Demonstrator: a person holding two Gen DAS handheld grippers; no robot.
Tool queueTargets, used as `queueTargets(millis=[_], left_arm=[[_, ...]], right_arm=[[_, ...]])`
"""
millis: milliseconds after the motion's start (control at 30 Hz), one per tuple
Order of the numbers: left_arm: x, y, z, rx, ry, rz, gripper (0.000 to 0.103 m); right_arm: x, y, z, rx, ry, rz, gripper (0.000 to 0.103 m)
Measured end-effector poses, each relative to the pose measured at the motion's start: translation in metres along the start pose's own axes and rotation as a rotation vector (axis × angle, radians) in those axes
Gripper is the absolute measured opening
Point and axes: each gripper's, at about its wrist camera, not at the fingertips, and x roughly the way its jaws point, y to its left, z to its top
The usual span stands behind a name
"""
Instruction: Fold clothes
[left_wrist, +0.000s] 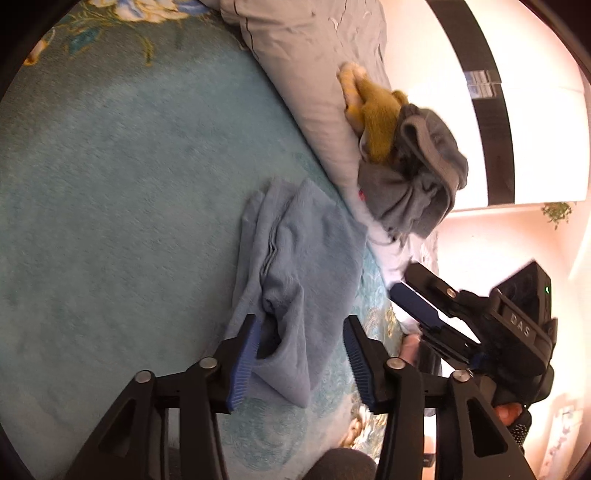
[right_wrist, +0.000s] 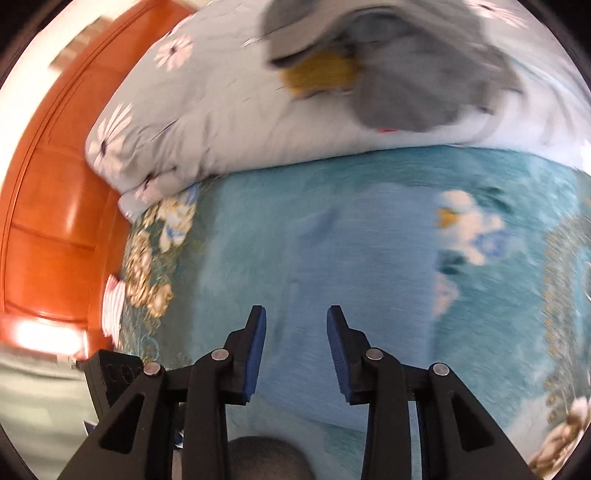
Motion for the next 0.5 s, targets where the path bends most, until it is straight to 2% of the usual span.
queueTargets(millis=[100,167,200,267,400,467,500], left_arm=[[0.007,-0.004,-0.007,0.037,0.007,0.084,0.053],[0.01,-0.006,-0.011,0.061,0.018,0.139,0.048],[0.011,-0.007,-0.012,0.071,0.018,0.148,0.042],[0.011,-0.011,-0.013,0.089,0.018,0.163,0.019],[0.01,-0.014,-0.017,0.101,0.034,0.146,0.008],[0.007,-0.015,-0.019,0.064,0.052,0.049,0.004],[0.003,-0.014,-0.019,0.026,0.069,-0.027,0.004]], right_arm=[[-0.005,-0.037,-0.015,0.073,0.018,-0.039,0.036],[-0.003,-0.06,-0.027,0.132,0.041,-0.064,0.036],[0.0,-0.065,-0.032,0.154,0.051,-0.063,0.036],[0.007,-0.076,-0.042,0.197,0.071,-0.057,0.036],[0.014,-0.09,-0.055,0.262,0.089,-0.024,0.036],[0.012,-0.094,-0.058,0.27,0.085,-0.01,0.036],[0.011,-0.096,-0.06,0.271,0.082,-0.002,0.036]])
